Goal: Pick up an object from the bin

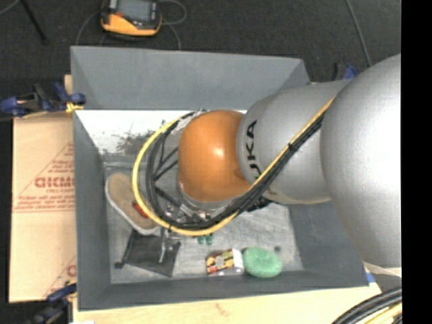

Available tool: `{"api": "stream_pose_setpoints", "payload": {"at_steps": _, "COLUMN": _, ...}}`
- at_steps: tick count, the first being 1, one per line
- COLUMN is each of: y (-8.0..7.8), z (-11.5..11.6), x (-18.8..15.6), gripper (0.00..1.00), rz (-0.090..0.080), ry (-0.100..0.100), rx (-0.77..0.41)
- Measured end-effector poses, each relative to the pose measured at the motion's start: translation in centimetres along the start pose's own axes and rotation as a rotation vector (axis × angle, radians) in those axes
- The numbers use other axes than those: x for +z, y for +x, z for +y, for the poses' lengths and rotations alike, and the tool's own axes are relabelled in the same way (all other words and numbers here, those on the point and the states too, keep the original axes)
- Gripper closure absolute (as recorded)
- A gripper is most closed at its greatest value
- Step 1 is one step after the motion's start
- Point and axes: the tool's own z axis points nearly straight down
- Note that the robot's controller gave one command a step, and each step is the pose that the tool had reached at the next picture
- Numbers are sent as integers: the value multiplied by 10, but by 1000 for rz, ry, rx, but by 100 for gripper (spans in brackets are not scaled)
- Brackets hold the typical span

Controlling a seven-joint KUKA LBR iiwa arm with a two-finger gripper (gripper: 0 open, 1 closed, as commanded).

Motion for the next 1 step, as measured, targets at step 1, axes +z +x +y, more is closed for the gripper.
{"api": "stream_pose_setpoints", "payload": {"at_steps": 1, "y": -8, "z": -9, "x": 62, "gripper": 0, "rz": -2, "ry": -1, "rx": 52}}
